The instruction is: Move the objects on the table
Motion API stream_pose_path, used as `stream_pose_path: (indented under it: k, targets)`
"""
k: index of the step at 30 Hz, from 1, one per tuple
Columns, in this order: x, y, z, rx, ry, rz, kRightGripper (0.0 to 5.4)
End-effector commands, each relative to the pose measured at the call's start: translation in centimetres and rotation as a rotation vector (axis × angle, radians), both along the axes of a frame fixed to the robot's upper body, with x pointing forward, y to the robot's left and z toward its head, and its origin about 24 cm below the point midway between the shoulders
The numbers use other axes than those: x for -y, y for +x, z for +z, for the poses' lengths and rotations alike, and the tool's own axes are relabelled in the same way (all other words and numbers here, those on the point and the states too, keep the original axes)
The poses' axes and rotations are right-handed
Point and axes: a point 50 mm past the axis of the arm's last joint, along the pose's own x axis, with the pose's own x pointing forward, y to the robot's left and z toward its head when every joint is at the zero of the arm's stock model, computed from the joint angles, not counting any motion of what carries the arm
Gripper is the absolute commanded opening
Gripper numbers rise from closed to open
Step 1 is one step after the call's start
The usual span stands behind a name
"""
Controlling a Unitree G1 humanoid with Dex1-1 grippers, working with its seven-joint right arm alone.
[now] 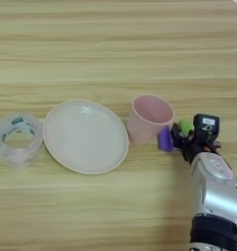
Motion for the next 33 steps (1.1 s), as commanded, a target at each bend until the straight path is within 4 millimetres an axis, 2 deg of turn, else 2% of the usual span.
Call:
stream_pose_path:
  k: [1,8,17,19,24,33]
  targets:
    - [0.6,0.9,3.7,0.119,-0.085,0.006,3.56]
    - [1.5,0.1,6.1,0.191,-0.142,-0.041,4.38]
    - [1.4,-1.4,9.8,0.304,-0.197,-0.064,5.38]
    - [1.0,-1.6,10.6,0.340,-0.193,-0.064,5.38]
    - [-1.1,-1.9,12.0,0.404,-0.186,0.009,5.38]
    - [-6.6,-3.2,15.6,0.558,-0.214,0.245,5.38]
